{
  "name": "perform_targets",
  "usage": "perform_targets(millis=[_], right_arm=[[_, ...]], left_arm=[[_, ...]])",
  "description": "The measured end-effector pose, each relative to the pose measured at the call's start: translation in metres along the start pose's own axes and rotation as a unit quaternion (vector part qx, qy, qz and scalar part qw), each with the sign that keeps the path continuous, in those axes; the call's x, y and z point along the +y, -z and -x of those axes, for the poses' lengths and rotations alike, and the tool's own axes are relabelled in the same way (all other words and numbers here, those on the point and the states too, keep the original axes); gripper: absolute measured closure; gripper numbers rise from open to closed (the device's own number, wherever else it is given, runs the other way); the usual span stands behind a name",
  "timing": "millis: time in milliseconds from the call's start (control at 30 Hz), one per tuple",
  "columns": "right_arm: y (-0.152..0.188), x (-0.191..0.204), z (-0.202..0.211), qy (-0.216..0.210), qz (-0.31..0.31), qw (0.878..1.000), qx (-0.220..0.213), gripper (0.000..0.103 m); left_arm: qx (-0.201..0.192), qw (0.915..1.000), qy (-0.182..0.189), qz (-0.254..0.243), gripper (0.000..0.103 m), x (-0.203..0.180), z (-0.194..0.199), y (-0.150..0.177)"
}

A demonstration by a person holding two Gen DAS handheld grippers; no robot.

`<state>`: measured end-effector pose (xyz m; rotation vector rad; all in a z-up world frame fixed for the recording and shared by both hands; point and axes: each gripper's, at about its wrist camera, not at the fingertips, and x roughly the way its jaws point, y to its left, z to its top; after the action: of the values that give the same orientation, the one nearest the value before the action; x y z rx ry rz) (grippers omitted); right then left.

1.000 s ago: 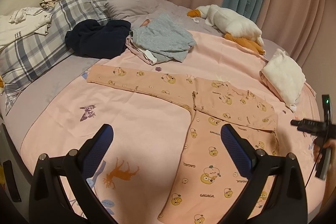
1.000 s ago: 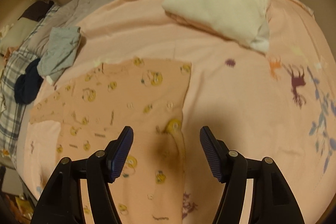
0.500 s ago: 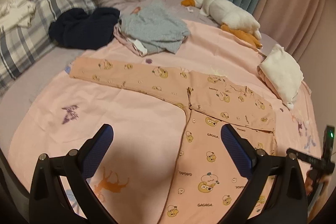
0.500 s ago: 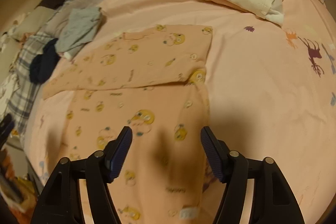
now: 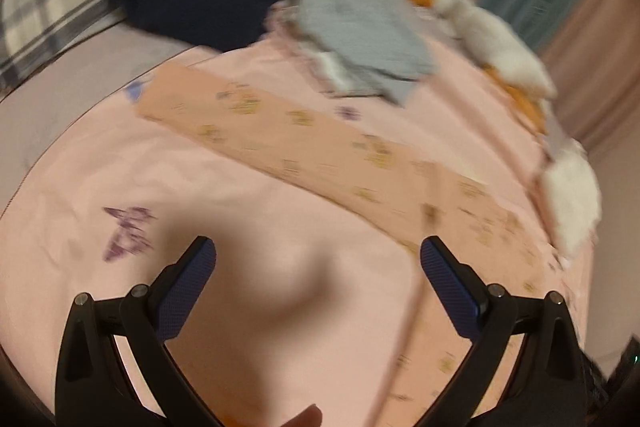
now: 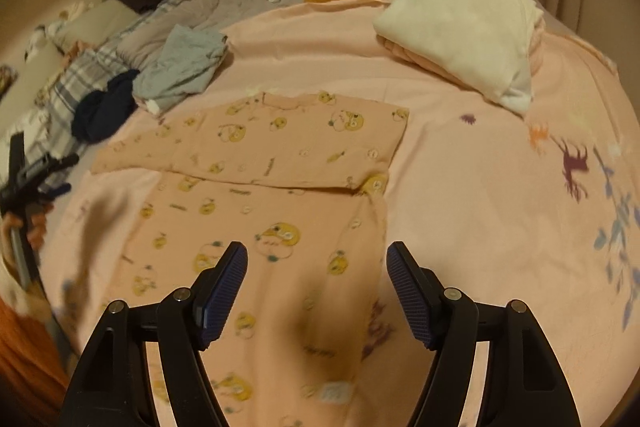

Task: Fold small clothes
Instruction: 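Move the left tool to the other sleeve cuff and grasp it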

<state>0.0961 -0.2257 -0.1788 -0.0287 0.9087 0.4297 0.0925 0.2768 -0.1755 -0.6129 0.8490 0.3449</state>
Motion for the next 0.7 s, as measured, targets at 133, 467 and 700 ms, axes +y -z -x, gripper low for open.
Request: perform_targets(millis=[133,467,700], right_arm=[[-0.002,-0.01,-0.023,-0.005,-0.005,1.0,0.014,0.031],[-0.005,-0.016,-0.062,0.023,0.002,0.999,0.038,0.031],[-0.007,-0.016,-0.081,0.024,-0.004,0.999,0.048,0.031]], left_arm=[[0.03,0.9961,0.03,0.077,0.002,0.047,-0.031,-0.02],[0.029,0.9745,0.09,0.204,0.002,0.112,-0.07,-0.046],[-0.005,0.9642,0.109,0.242,0.003,0.137,-0.076,-0.07]])
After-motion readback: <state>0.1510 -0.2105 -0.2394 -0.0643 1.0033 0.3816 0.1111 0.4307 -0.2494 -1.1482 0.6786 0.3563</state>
